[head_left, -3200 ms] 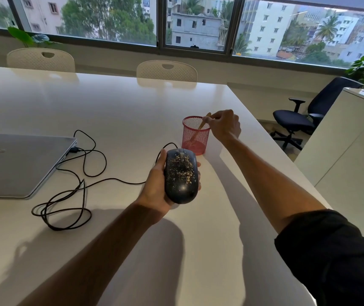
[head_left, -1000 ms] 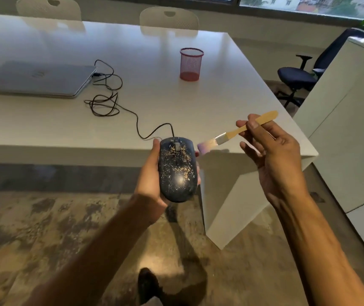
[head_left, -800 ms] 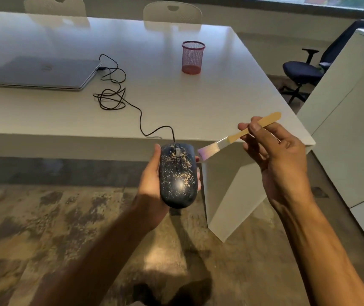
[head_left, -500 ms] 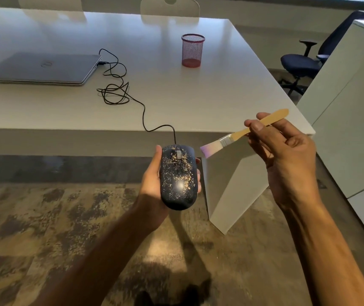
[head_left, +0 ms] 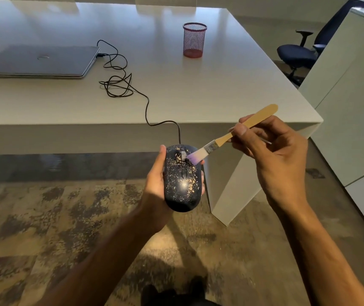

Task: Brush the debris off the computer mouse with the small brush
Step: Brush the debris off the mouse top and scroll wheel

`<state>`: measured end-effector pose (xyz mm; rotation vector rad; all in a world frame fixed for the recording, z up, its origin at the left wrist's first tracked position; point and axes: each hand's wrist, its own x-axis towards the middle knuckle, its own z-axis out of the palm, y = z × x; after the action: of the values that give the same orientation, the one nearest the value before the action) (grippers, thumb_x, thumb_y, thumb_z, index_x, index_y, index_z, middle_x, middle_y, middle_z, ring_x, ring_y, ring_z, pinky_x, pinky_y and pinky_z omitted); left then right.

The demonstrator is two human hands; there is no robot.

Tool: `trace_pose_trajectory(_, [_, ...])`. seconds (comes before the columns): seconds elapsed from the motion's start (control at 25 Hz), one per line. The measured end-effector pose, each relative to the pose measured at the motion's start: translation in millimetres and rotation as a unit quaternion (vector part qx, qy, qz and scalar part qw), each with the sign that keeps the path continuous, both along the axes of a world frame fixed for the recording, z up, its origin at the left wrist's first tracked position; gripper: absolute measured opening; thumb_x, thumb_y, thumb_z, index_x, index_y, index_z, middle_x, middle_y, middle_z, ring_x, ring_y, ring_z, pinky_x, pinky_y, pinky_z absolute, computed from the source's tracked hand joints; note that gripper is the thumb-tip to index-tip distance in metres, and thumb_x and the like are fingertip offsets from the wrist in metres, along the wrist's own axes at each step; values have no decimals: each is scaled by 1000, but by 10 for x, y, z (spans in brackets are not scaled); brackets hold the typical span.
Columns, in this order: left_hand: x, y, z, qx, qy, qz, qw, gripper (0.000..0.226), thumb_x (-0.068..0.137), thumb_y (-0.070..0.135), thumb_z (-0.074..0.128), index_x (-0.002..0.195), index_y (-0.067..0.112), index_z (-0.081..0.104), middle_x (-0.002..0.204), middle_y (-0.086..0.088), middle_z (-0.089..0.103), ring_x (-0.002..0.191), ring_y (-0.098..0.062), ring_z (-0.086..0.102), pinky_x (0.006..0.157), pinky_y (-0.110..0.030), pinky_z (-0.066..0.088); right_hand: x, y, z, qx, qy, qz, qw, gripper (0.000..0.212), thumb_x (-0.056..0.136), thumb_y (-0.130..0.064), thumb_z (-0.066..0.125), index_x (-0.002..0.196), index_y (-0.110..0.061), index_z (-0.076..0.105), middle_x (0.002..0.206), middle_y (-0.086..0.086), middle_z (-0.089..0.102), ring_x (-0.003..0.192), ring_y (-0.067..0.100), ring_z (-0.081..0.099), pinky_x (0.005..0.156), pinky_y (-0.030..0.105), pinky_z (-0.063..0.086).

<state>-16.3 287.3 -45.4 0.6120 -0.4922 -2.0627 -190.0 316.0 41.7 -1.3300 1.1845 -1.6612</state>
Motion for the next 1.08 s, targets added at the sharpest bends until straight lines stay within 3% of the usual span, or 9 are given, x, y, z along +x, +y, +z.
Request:
trace_pose_trajectory(0.36, [-42,39,89,1,-22,-27,999,84,90,65,41,134,-5,48,84,-13,69,71,-22,67,64,-33,56,26,-17,-32,-43,57,-2,997,12,89,-12,66,101,-13,66,78,-4,76,76,10,77,72,18,60])
trace_pose_trajectory(0.52, [-54,62,89,-17,-40,-28,999,82,92,65,37,128,-7,53,83,-13,67,71,-21,65,64,-33,56,-77,-74,-81,-59,119,-30,991,13,93,-11,66,105,-9,64,81,-6,77,78,10,77,73,21,61])
trace_pose_trajectory(0.68, [-83,61,134,-16,-37,-33,999,77,93,64,34,116,-4,59,79,-12,65,66,-21,63,61,-32,55,-111,-110,-47,-79,92,-48,991,15,94,-11,64,109,-8,61,81,-17,76,78,8,77,73,21,61])
trace_pose_trajectory(0.84, [-90,60,124,-16,-33,-27,999,78,93,65,34,126,-4,50,79,-10,68,66,-20,65,61,-32,55,-30,-99,-33,-75,66,-10,995,14,93,-5,64,105,-11,62,80,-12,77,76,10,77,70,19,61])
trace_pose_trajectory(0.96, [-68,61,110,-14,-24,-29,999,78,93,66,35,129,-2,48,80,-10,69,67,-20,66,61,-32,55,-49,-149,-68,-65,100,-37,992,13,94,-9,65,106,-10,63,80,-8,76,80,11,77,73,25,63])
trace_pose_trajectory(1.08, [-58,51,74,-9,-17,-32,999,81,90,67,40,132,-1,47,81,-11,70,68,-21,67,61,-33,56,-72,-165,-38,-71,71,-51,994,15,95,-8,64,109,-5,62,79,-11,77,80,10,77,75,24,62])
